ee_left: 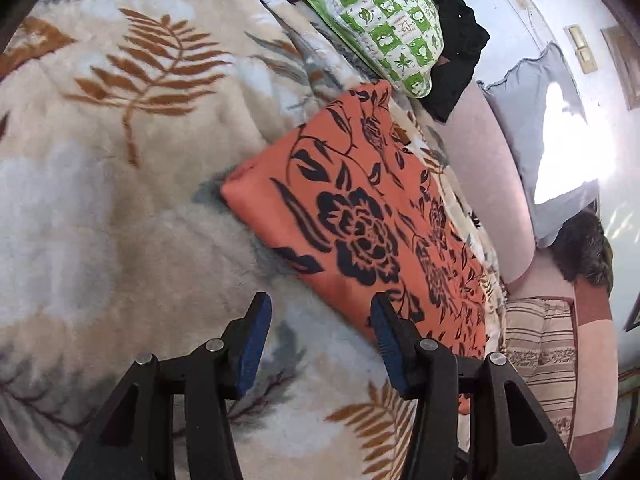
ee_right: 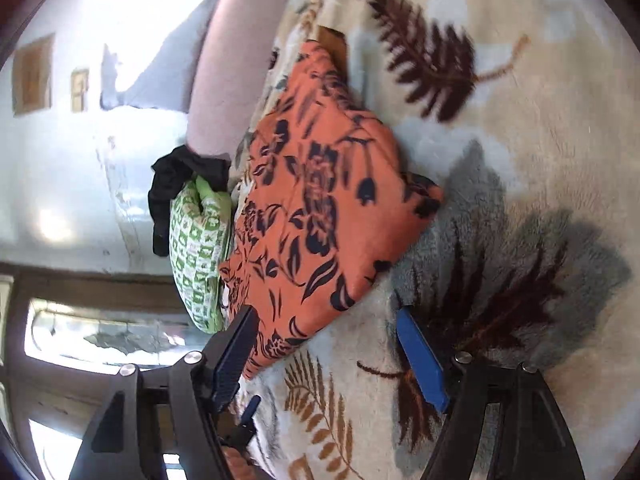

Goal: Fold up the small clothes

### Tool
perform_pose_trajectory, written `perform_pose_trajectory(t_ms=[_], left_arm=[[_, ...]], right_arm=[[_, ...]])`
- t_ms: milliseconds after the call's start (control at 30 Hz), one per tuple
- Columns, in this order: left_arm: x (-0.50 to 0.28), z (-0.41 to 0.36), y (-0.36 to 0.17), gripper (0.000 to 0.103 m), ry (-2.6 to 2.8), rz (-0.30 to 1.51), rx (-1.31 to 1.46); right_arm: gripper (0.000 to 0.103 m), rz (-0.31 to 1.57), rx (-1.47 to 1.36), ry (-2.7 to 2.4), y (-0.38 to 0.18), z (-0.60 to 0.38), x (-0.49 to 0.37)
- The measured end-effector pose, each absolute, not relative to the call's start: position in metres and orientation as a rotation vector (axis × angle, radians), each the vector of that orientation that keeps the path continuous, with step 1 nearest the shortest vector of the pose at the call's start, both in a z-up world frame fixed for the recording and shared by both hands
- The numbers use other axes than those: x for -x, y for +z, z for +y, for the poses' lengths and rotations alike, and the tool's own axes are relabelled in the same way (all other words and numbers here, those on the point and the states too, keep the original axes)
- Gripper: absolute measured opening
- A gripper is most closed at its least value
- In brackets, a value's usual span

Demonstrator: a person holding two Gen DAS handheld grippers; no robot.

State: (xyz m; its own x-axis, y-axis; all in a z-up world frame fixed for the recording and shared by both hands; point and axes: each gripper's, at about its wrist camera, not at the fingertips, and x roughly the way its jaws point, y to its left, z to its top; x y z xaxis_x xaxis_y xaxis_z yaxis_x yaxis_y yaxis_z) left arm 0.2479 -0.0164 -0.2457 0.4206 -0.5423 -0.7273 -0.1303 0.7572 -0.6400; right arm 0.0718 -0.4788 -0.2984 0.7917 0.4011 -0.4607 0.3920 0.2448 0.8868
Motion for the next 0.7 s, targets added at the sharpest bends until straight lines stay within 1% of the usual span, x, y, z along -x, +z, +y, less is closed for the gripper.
perform_pose_trajectory(t_ms=[100, 233, 367, 467, 500, 533, 667, 700], left_arm=[[-0.263, -0.024, -0.256, 0.053, -0.301, 1.114, 0.780], [-0.284, -0.026, -0.269, 0.053, -0.309, 1.090, 0.912], [-0.293, -0.029, -0.274, 0.052, -0.300, 1.057, 0.967], [-0.289, -0.029, -0.271, 0.052, -0.286, 1.028, 0.976], [-0.287, -0.030, -0.270, 0.046, -0.268, 1.023, 0.966], [-0.283, -0.031, -0.270, 0.037, -0.241, 1.025, 0.945], [-0.277, -0.035, -0.268, 0.036, -0.195, 1.015, 0.887], [-0.278, -0.037, -0.268, 0.041, -0.184, 1.015, 0.879]], right_arm=[[0.075, 0.692, -1.327, -0.010, -0.297, -0.489, -0.079], [0.074, 0.681, -1.357, -0.023, -0.306, -0.487, -0.106], [0.074, 0.638, -1.372, -0.031, -0.306, -0.494, -0.116], [0.075, 0.565, -1.408, -0.032, -0.306, -0.498, -0.119], [0.075, 0.530, -1.416, -0.026, -0.305, -0.499, -0.119], [0.075, 0.504, -1.416, -0.028, -0.304, -0.501, -0.119], [0.064, 0.531, -1.380, -0.085, -0.306, -0.503, -0.122], [0.064, 0.535, -1.385, -0.091, -0.308, -0.504, -0.122]])
